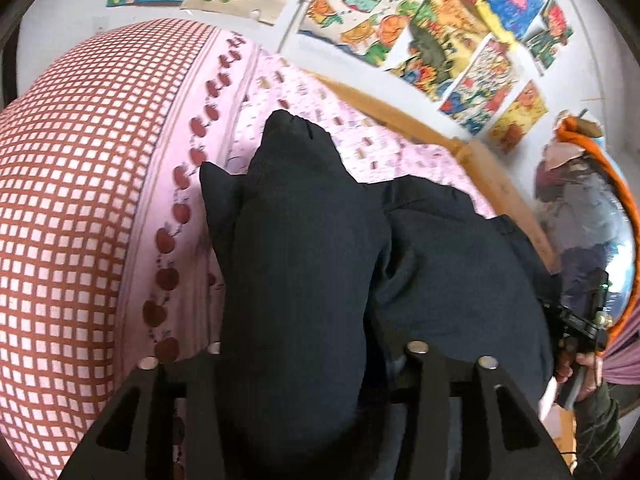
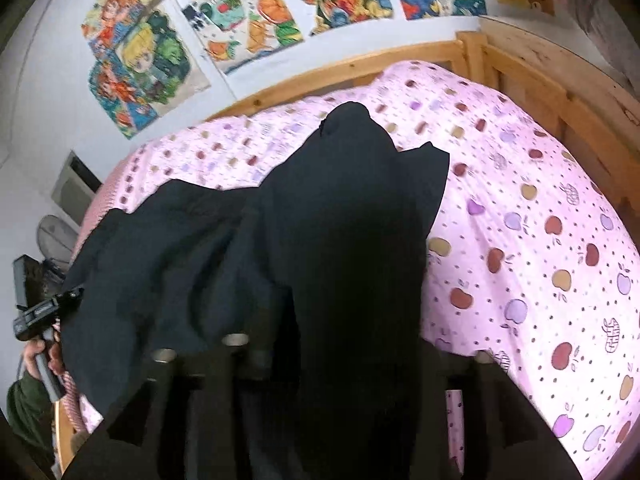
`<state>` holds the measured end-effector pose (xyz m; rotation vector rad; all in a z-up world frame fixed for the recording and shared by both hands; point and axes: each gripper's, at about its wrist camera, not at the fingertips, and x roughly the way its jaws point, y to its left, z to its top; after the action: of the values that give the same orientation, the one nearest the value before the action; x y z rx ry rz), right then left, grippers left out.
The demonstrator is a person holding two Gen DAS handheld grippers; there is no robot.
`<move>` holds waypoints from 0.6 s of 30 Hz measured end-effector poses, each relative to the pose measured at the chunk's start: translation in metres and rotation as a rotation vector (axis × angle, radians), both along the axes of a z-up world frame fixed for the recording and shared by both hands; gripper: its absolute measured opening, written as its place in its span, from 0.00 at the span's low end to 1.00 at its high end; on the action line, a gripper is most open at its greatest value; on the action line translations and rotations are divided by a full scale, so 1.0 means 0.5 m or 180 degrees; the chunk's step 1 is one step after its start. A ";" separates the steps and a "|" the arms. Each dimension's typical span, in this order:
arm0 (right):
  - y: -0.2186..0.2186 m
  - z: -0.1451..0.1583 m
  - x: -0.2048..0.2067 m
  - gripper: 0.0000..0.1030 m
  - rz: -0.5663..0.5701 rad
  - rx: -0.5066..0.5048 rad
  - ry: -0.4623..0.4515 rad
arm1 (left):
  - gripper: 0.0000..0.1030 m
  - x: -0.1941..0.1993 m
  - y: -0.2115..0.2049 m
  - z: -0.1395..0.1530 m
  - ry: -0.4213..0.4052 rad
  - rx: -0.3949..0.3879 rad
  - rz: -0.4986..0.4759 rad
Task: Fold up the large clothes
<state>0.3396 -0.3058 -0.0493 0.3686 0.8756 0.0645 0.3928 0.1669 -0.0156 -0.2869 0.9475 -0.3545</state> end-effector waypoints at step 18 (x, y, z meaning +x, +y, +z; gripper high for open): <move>0.047 0.086 -0.111 0.98 -0.0436 -0.0814 -0.0661 | 1.00 -0.155 -0.051 0.098 -0.0654 0.0503 0.0418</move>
<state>0.2843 -0.2822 -0.0063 0.1776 0.6419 -0.1331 0.3153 0.1412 0.0332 -0.1634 0.7455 -0.1832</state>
